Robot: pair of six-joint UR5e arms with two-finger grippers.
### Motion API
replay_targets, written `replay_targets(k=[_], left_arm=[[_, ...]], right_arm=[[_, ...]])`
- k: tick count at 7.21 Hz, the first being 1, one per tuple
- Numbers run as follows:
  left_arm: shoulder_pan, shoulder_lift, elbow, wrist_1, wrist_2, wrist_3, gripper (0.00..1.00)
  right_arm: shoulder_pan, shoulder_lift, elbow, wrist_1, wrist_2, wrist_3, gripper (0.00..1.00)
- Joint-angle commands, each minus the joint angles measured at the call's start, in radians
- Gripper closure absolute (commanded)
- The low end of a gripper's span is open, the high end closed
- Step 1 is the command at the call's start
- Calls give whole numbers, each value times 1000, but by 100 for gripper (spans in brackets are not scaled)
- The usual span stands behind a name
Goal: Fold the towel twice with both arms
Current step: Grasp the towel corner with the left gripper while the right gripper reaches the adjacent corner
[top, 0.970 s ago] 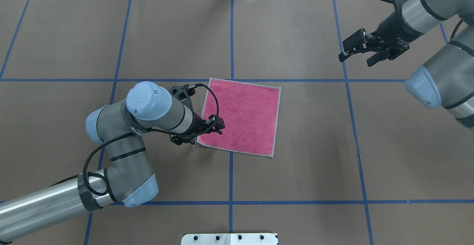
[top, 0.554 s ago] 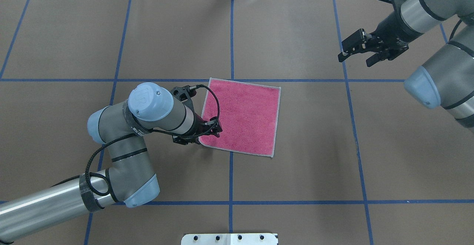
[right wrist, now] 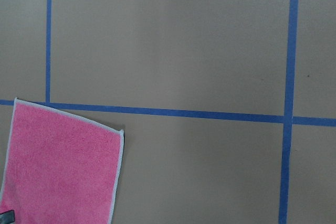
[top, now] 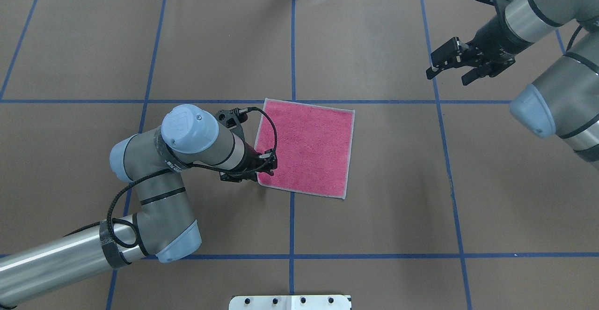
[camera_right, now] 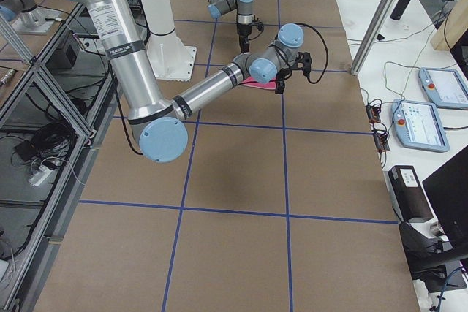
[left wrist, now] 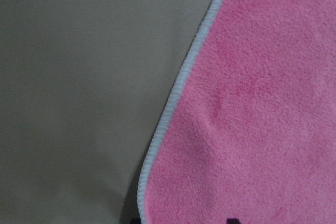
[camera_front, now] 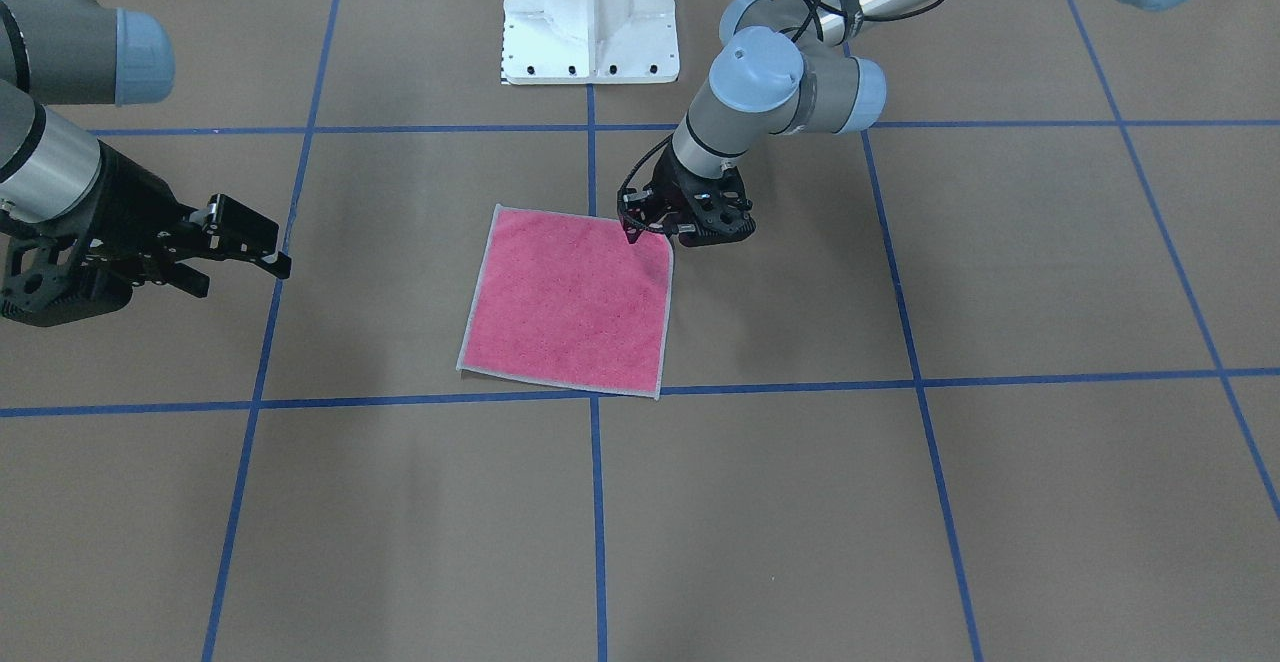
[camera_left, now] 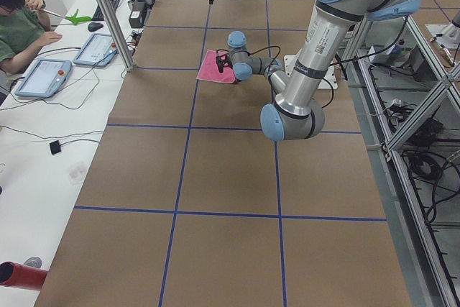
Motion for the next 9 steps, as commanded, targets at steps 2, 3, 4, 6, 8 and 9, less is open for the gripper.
replay_targets(k=[2,3,4,6,8,9], left_arm=[[-1,0,-10,0,-1,-3,100],[-1,-3,-10,2,-1,-20,100],[-2,0,-11,0,-1,-27,100],[-17,0,-57,2,-2,-29,100],[-73,0,-95,14,-12,-44,100],[-80,0,-96,15,-12,-52,100]], right_arm=[[-38,0,2,0,0,46,0],[-49,0,4,0,-1,64,0],[-52,0,5,2,0,66,1],[-111,21,27,0,-7,169,1],[-243,64,27,2,-154,348,1],[-283,65,27,2,-190,394,0]])
